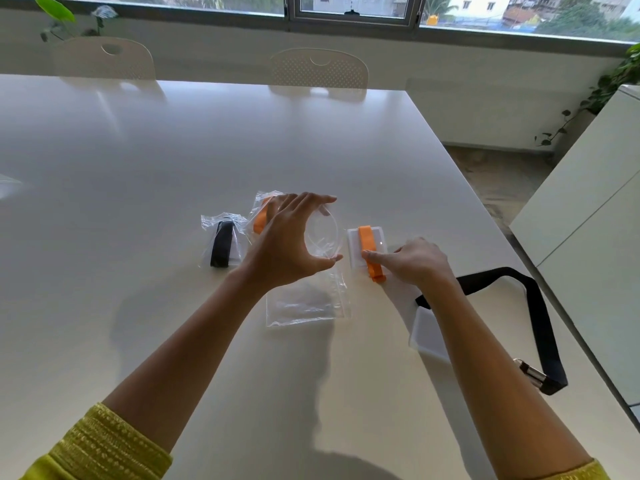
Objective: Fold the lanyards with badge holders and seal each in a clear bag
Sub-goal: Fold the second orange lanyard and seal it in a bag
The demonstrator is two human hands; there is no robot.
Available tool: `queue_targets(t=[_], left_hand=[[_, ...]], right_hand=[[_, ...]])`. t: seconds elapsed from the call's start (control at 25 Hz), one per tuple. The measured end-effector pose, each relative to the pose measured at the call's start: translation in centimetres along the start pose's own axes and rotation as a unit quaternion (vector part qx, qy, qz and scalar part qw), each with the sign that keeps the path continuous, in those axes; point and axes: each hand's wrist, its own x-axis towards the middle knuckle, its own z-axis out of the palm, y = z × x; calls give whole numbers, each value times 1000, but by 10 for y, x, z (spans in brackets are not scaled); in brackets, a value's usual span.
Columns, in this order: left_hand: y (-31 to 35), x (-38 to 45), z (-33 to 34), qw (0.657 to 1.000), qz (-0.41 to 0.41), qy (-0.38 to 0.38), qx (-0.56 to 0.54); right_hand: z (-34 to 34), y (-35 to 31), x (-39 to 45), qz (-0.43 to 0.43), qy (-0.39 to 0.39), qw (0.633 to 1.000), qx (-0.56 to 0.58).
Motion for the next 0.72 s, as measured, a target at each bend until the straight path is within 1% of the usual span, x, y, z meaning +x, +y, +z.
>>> queue_targets(t=[0.32, 0.48, 0.72], left_hand=[[3, -3, -1, 1000, -12, -21, 12], [5, -3, -1, 1000, -6, -21, 15], [3, -1, 0, 999, -17, -13, 47]], right_hand=[[2, -3, 7, 29, -7, 999, 35], [1, -2, 3, 15, -5, 998, 57], [1, 7, -1, -29, 40, 980, 193]])
